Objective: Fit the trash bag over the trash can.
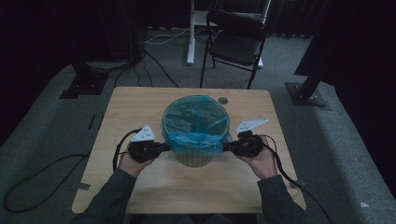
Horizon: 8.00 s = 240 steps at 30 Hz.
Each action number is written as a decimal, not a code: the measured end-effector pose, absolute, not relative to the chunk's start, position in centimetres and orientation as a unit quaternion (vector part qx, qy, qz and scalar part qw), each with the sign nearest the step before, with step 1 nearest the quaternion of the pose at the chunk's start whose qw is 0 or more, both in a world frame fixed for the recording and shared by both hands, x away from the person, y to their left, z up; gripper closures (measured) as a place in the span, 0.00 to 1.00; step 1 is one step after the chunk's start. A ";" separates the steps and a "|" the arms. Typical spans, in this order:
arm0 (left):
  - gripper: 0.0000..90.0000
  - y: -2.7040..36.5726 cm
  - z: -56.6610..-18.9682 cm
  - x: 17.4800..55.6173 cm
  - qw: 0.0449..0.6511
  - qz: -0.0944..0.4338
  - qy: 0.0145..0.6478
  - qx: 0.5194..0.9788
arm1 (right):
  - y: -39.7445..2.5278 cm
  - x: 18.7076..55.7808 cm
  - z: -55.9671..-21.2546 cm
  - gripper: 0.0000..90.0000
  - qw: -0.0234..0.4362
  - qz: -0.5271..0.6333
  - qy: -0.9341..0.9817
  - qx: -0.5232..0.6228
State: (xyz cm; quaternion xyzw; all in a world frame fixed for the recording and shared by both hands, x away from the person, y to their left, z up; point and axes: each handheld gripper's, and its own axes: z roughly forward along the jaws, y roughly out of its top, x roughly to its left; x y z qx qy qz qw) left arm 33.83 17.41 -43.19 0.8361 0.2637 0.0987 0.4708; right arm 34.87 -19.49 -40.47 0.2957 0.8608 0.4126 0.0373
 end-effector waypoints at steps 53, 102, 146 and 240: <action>0.75 17.9 -37.6 32.6 0.526 0.150 0.225 0.807 | -21.0 32.3 -36.1 0.66 0.046 0.477 0.839 0.256; 0.98 16.8 -43.2 32.2 0.449 0.132 0.179 0.865 | -17.8 34.7 -41.8 0.93 -0.029 0.392 0.885 0.251; 0.54 23.1 -38.9 32.8 0.540 0.121 0.199 0.809 | -21.3 38.3 -35.9 0.68 0.119 0.465 0.810 0.336; 0.66 3.7 -34.8 43.3 0.329 0.156 0.164 0.917 | -22.0 38.1 -39.2 0.57 0.145 0.430 0.789 0.413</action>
